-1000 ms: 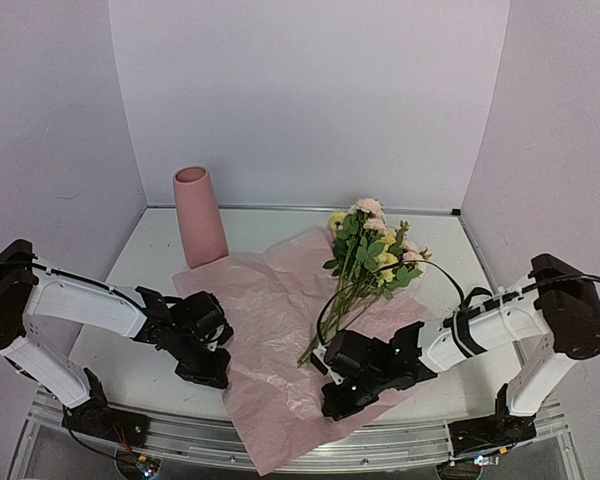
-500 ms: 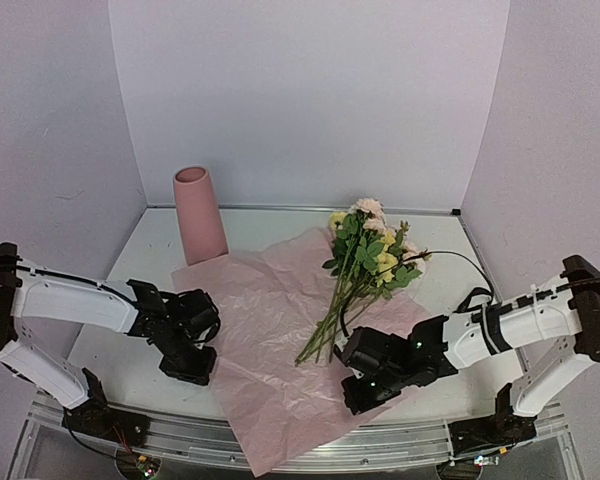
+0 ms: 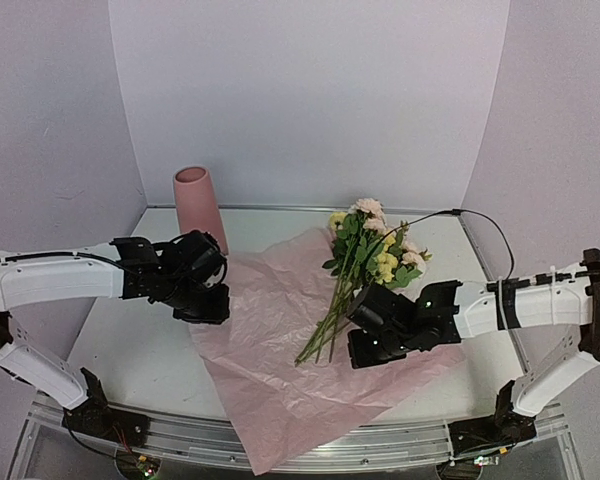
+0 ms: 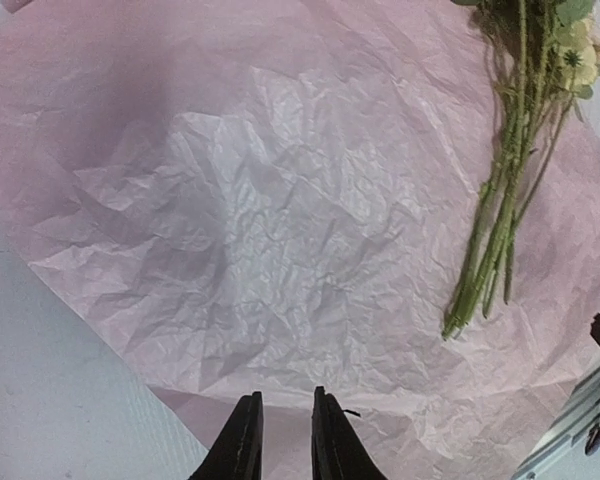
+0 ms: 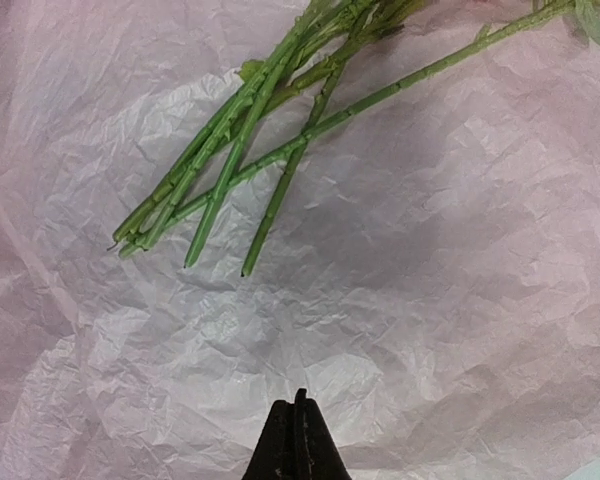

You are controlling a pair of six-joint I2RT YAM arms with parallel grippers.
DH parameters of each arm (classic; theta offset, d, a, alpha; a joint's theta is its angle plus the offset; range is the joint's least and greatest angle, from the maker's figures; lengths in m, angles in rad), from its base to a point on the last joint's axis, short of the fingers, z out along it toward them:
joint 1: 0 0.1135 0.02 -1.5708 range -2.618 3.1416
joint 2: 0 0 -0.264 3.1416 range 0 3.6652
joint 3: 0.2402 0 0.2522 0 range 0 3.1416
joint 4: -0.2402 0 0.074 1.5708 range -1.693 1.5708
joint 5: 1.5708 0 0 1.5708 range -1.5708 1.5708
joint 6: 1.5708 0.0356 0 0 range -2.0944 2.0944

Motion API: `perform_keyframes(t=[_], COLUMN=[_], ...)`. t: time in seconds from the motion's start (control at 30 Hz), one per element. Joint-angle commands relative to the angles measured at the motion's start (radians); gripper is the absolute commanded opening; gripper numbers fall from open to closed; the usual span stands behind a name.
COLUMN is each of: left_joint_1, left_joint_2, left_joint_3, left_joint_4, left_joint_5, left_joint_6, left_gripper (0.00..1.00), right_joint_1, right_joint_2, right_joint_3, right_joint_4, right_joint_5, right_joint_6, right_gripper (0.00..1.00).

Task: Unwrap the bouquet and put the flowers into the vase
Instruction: Unfold the wrapping paper at the center of the board.

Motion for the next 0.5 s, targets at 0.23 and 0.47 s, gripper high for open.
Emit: perform_keyframes(t=[0.23, 0.47], left_joint_1=[0.096, 0.154], left_joint_2=[0.070, 0.088], left_joint_3=[-0.055, -0.181], left_joint_4=[0.117, 0.252], left_joint_5=[-0.129, -0.073], left_joint_6=[-0.031, -0.068], left_gripper=[0.09, 0.04], right_joint_1=[-0.074, -0.139], right_joint_2=[0.029, -0.020], right_joint_3=[-0.006, -0.077], right_joint_4=[-0.094, -0.094], right_joint_5=[0.050, 0.110], right_joint_6=[0.025, 0.073], right_gripper=[0.00, 0.00])
